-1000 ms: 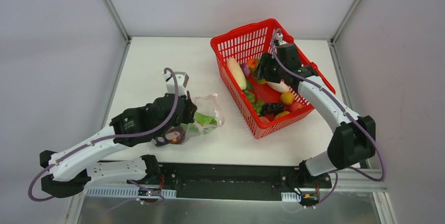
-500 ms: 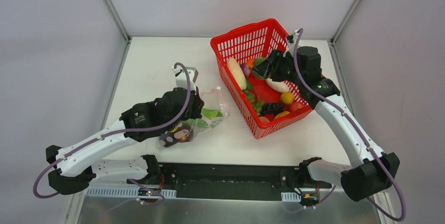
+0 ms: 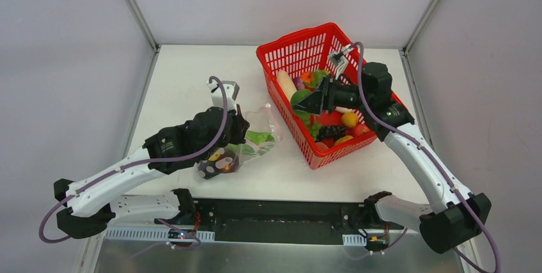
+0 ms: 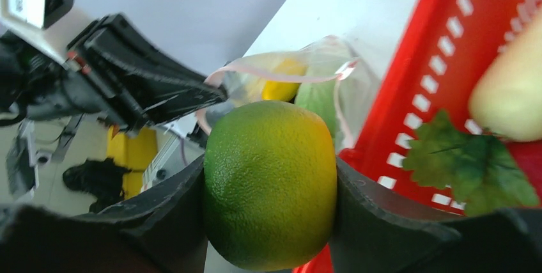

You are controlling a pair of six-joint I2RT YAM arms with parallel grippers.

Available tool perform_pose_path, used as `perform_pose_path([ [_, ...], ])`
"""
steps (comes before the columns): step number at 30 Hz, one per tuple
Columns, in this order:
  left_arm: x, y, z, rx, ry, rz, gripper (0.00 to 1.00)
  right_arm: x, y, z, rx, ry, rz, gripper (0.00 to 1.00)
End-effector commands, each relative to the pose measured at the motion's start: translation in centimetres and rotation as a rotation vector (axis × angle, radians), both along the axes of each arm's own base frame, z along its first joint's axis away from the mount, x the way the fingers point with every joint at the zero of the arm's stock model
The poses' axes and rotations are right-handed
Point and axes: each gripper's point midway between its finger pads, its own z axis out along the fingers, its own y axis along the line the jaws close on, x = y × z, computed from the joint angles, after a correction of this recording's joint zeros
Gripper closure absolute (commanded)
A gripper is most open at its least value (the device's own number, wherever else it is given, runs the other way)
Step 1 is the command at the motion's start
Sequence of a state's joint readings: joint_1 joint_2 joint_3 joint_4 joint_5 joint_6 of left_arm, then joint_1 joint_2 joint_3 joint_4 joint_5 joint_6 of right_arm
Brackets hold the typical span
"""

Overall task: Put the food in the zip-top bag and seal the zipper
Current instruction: Place the fake fruit in the zipper food storage bag.

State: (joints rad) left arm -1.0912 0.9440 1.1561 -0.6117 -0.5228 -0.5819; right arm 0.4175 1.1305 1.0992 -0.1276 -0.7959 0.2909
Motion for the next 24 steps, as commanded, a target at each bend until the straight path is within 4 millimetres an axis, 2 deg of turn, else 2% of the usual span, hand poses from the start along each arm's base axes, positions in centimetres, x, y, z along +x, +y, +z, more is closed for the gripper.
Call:
perform_pose_path([
  [1, 0.1, -0.3, 1.2, -0.056, -0.027, -0.013, 1.00, -3.9, 1.4, 1.6, 0.037, -0.085, 0.197, 0.70],
  [5, 0.1, -0.5, 1.6, -0.067, -0.030, -0.017, 1.00, -5.8, 2.6, 0.9, 0.009, -0.109, 0.272, 0.71],
  [12, 0.0, -0.6, 1.7, -0.087, -0.032, -0.024, 1.00, -7.1, 4.1, -0.7, -0.065, -0.112, 0.316, 0.71],
  [17, -0.4, -0.7, 2.0, -0.101, -0.028, -0.043, 1.00, -7.4, 6.4, -1.5, -0.111, -0.134, 0.313, 0.79],
  [20, -0.6, -0.6, 2.2, -0.117, -0.029, -0.048, 1.00, -7.4, 7.7, -2.2, -0.144, -0.152, 0.303, 0.78],
  [24, -0.9, -0.2, 2.4, -0.128, -0.032, -0.054, 1.00, -6.5, 8.8, -2.8, -0.174, -0.185, 0.249, 0.78],
])
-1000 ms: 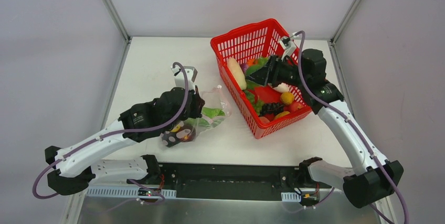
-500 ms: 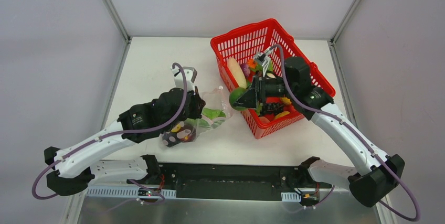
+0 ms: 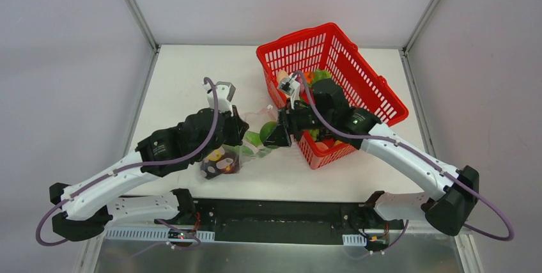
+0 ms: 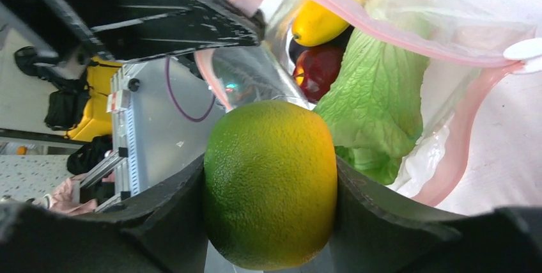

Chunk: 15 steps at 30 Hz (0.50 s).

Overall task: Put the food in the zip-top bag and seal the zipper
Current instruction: Place the fake fruit in the zipper food storage bag.

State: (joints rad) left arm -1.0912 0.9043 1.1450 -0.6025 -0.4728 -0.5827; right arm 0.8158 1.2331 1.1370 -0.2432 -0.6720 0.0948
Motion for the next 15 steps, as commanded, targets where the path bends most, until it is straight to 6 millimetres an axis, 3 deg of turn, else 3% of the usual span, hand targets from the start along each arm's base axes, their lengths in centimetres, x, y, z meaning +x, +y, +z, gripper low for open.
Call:
perform_pose_path([
  [1, -0.1, 0.1, 1.8, -0.084, -0.036, -0.007, 1.00, 2.2, 1.3, 1.7, 0.014, -0.130, -0.087, 0.78],
  [15, -0.3, -0.2, 2.3, -0.101, -0.043, -0.028, 1.00, 2.8, 3.2, 1.5, 0.027, -0.171, -0.126, 0.77],
])
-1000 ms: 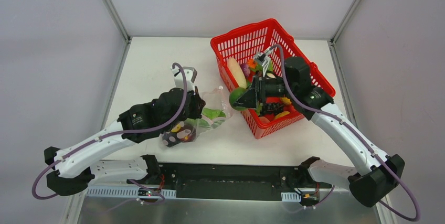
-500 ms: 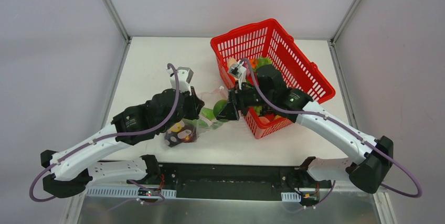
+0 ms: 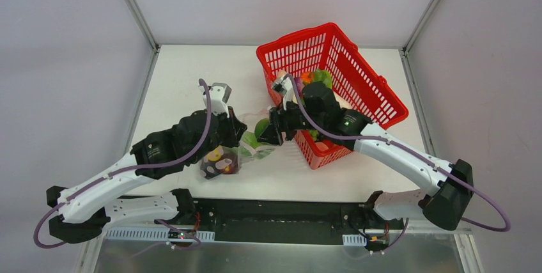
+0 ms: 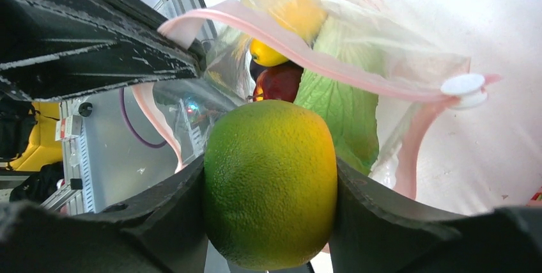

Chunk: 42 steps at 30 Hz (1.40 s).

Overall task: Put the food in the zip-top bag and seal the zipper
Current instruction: Place the fake fruit in the zipper food storage bag.

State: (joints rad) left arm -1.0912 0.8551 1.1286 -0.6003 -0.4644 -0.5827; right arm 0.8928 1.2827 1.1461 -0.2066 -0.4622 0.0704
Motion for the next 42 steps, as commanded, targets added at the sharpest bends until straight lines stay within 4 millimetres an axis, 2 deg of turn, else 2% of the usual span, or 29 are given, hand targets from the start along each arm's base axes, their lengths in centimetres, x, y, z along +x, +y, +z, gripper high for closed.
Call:
perform_pose_path([
  [1, 0.2, -1.0, 1.8, -0.069, -0.030, -0.025, 1.00, 1.1, 1.6, 3.4, 0.096, -0.090, -0.023, 0.76],
  [8, 0.3, -1.0, 2.1, -0.082, -0.037, -0.021, 1.00, 1.8, 2.4, 3.4, 0.118, -0.102, -0.052, 0.75],
  [12, 0.5, -0.5, 2.2, -0.097, -0.051, 0.005, 1.00, 0.6, 2.4, 2.9, 0.103, -0.092, 0.011, 0.74],
  [15, 0.4, -0.5, 2.4, -0.097, -0.052, 0.003, 1.00, -0.6, 1.6, 2.6, 0.068, -0.108, 0.070, 0.74],
  [20, 0.4, -0.9, 2.5, -0.109, -0.051, -0.013, 1.00, -0.4, 0.4, 2.6, 0.027, -0.191, 0.073, 0.70],
  [27, 0.3, -1.4, 2.3, -0.117, -0.047, -0.026, 1.00, -0.7, 1.7, 3.2, 0.109, -0.104, 0.063, 0.71],
  [42, 0.7, -1.2, 2.6, -0.105, -0.064, -0.010, 1.00, 1.3, 1.7, 2.4, 0.111, -0.123, -0.053, 0.70],
])
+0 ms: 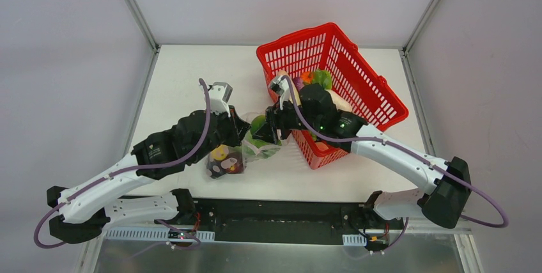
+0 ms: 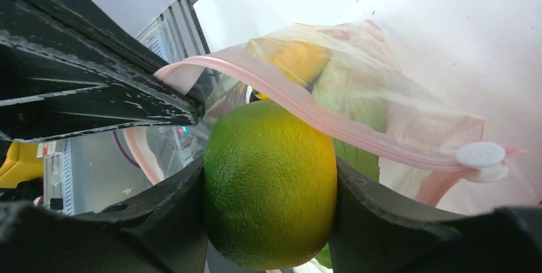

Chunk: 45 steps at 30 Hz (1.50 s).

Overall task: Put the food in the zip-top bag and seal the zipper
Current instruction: Place the fake fruit in the zipper food storage bag.

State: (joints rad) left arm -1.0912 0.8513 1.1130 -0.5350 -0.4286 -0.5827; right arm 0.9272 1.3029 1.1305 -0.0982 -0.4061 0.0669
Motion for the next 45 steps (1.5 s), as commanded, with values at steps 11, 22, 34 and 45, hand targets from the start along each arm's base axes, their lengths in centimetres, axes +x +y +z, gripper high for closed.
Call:
perform_pose_path([
  [11, 0.8, 0.5, 1.3, -0.056, -0.052, 0.045, 1.00, 1.3, 0.2, 2.9, 0.106, -0.079, -0.072, 0.70],
  [22, 0.5, 1.2, 1.0, -0.060, -0.053, 0.050, 1.00, -0.2, 1.0, 2.5, 0.121, 0.002, -0.006, 0.70],
  [34, 0.5, 1.1, 2.9, -0.095, -0.076, 0.045, 1.00, -1.2, 2.8, 2.6, 0.062, 0.020, 0.081, 0.28],
  [45, 0.4, 3.1, 2.5, -0.084, -0.086, 0.097, 1.00, -2.4, 0.5, 3.2, 0.038, -0.008, 0.077, 0.19],
])
